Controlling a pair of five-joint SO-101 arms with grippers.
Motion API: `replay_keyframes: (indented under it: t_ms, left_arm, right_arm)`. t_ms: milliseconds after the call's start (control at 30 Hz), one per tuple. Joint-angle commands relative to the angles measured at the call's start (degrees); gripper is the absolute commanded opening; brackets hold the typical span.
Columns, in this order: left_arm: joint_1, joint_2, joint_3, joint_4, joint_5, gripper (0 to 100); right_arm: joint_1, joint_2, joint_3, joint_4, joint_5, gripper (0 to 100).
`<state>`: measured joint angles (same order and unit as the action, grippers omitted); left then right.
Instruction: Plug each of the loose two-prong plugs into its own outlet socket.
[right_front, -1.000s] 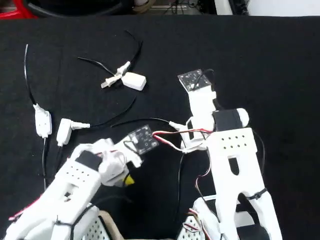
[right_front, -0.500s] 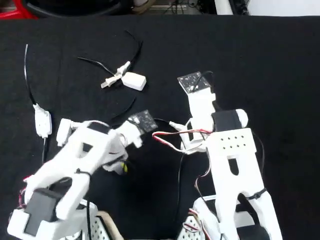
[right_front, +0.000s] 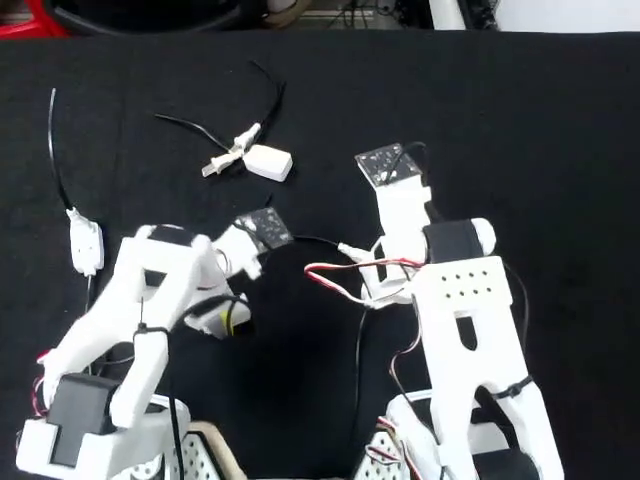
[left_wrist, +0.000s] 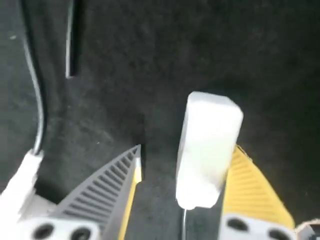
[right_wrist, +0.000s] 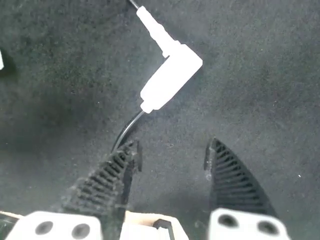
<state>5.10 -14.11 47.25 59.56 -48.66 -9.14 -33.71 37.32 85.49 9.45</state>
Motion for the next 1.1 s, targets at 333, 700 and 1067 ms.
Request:
replay_keyframes:
  t_ms: [333,700,1067]
  left_arm:
    - [-5.6,-0.8,-12.4,1.3,-0.4,26]
    - [-3.4,-0.3,-10.8,6.5,-11.6,26]
    - [-2.9,1.5,-4.4,-1.7,-38.7,26]
  right_arm:
    - [-0.4,0.1,-0.2,-0.1,0.1,21.2]
    - [-0.4,0.1,-0.2,-0.2,0.1,21.2]
    - [-0.4,0.1,-0.2,-0.2,0.1,21.2]
